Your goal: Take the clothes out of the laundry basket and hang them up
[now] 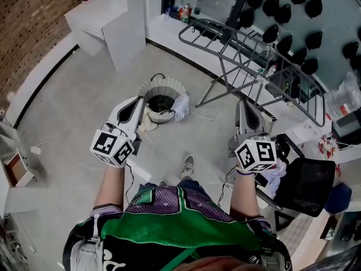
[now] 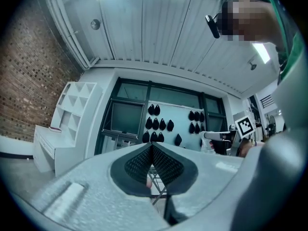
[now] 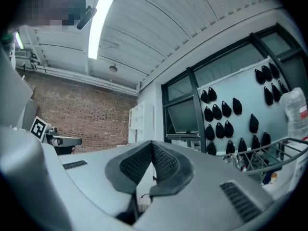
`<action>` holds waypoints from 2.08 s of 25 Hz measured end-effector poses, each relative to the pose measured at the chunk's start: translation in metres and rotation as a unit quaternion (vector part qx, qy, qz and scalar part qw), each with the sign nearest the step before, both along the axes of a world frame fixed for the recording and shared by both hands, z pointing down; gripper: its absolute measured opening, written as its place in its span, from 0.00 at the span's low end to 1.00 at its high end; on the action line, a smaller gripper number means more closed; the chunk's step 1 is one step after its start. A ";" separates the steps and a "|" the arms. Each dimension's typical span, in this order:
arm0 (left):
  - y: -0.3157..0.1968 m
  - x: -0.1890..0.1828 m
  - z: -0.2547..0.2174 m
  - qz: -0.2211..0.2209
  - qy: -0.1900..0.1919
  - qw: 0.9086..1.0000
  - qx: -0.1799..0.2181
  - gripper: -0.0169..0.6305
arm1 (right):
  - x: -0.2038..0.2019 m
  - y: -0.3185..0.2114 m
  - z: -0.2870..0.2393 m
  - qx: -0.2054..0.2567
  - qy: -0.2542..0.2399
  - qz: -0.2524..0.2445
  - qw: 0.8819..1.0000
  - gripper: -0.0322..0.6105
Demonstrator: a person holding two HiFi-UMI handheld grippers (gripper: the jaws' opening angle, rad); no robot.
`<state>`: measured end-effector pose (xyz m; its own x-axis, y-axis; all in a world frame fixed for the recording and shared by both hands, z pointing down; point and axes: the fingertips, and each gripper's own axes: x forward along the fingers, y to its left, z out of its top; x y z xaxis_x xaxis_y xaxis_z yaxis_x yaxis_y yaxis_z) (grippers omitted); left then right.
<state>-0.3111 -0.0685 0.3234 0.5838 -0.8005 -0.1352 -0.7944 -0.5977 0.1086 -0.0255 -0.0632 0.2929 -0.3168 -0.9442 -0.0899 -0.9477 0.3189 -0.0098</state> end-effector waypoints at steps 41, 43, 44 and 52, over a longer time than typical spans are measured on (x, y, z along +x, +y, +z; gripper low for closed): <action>-0.171 0.072 0.132 -0.029 -0.088 0.993 -0.072 0.05 | -0.023 -0.215 0.254 -0.145 0.081 -0.164 0.972 0.42; -0.174 0.073 0.149 -0.030 -0.094 0.992 -0.074 0.05 | -0.026 -0.214 0.285 -0.159 0.088 -0.166 0.969 0.42; -0.175 0.072 0.158 -0.030 -0.097 0.992 -0.075 0.05 | -0.028 -0.214 0.300 -0.167 0.088 -0.167 0.968 0.42; -0.180 0.068 0.248 -0.025 -0.110 0.989 -0.096 0.05 | -0.033 -0.206 0.423 -0.216 0.096 -0.162 0.958 0.42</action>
<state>-0.2431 -0.2486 0.5712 0.5404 -0.8281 0.1489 -0.8399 -0.5414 0.0372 -0.0586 -0.2695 0.7161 -0.5716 -0.7286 0.3774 -0.7967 0.6029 -0.0427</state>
